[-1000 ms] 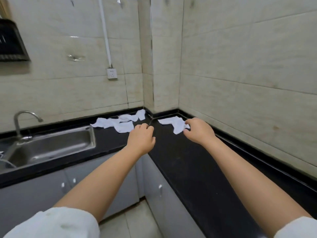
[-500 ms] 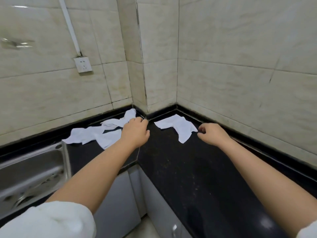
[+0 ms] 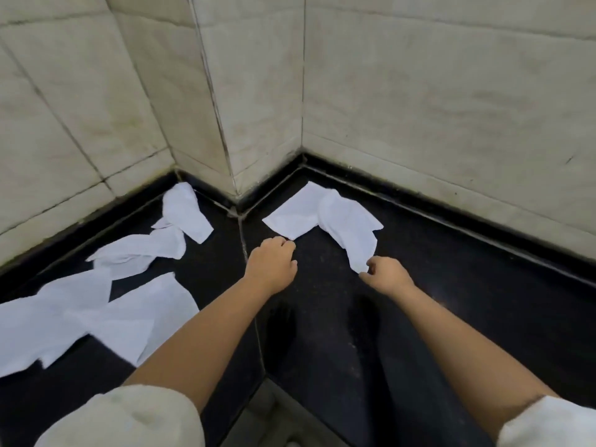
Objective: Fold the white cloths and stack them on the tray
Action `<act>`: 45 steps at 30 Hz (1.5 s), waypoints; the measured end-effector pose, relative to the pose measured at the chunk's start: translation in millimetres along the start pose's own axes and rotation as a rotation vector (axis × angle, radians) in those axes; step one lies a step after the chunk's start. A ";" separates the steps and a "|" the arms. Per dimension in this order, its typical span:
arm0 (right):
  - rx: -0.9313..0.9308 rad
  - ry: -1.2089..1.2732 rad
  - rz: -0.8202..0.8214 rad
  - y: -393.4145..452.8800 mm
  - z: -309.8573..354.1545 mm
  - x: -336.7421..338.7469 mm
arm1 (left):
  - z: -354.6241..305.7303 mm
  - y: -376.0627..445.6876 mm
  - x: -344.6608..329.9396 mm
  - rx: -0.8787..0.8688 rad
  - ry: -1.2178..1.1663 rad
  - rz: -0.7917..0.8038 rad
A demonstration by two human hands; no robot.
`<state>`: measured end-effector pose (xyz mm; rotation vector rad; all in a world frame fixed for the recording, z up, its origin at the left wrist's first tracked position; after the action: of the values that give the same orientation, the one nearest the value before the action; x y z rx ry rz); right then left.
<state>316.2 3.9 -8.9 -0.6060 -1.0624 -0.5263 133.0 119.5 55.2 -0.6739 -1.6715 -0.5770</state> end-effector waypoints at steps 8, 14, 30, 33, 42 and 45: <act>-0.098 -0.038 -0.140 35.4 -3.6 -46.9 | 13.0 22.4 -71.9 -0.106 -0.158 0.110; -0.065 -0.063 -0.262 55.6 -3.5 -45.9 | 12.8 30.9 -98.4 -0.146 -0.224 0.135; -0.112 0.737 0.133 -80.7 -61.9 57.0 | -156.2 13.7 -99.3 -0.432 -0.358 -0.069; -0.113 0.721 0.169 -100.2 -76.2 62.7 | -177.5 -3.6 -102.2 -0.502 -0.387 -0.014; -0.267 0.750 0.040 -140.7 -148.0 84.1 | -243.7 -34.5 -85.1 -0.667 -0.351 -0.154; -0.323 0.636 -0.047 -148.4 -179.5 95.9 | -242.3 -29.0 -83.9 -0.714 -0.311 -0.122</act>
<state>370.5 -236.2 44.6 -0.6346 -0.3907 -0.8717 293.6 -79.3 19.4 -1.2250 -1.7944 -1.2338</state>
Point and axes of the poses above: each hand's wrist, its own y-axis towards the middle knuckle, its own x-axis out of the back of the hand, z = x × y, the point moved 8 cm from there along y, towards the middle knuckle, and after that the axes turned 7 degrees about -z, right-handed, at the moved point
